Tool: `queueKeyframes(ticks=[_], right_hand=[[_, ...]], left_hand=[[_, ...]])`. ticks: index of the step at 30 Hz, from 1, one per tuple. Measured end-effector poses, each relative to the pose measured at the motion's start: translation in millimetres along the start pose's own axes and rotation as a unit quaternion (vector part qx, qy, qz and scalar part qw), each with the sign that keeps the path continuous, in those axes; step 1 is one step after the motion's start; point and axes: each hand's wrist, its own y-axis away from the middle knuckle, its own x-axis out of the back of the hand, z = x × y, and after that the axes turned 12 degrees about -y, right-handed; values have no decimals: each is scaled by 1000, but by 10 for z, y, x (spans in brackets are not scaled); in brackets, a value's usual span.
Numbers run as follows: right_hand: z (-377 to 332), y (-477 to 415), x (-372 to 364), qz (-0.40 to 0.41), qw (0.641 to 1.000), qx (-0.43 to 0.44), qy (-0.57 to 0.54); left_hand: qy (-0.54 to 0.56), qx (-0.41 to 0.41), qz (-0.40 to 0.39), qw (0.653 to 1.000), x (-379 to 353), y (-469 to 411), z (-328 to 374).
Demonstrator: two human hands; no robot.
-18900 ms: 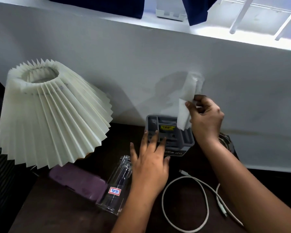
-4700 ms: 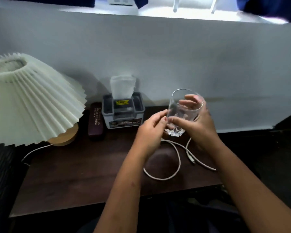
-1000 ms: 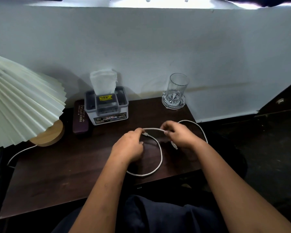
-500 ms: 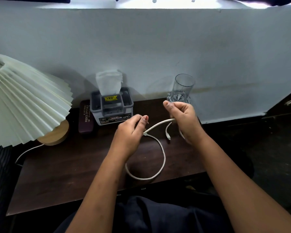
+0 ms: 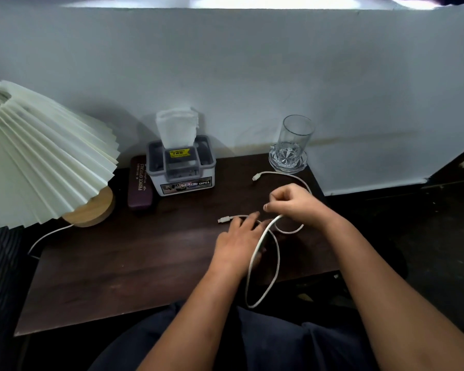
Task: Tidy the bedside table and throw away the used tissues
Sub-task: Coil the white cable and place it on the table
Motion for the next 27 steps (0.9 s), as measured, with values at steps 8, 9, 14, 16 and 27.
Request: queueKeyframes(ticks=[8, 9, 14, 16, 27], right_hand=[[72, -13, -60, -29, 968, -101, 226], [101, -9, -53, -29, 963, -110, 245], [162, -5, -44, 4, 959, -97, 267], [83, 1, -78, 21, 976, -59, 208], [-239, 328, -669, 97, 994, 32, 47]], left_hand=[[-97, 107, 73, 987, 9, -49, 83], [-102, 129, 79, 983, 9, -48, 58], [-62, 204, 51, 976, -21, -29, -106], [70, 249, 67, 964, 57, -14, -134], [762, 201, 201, 582, 680, 505, -79]])
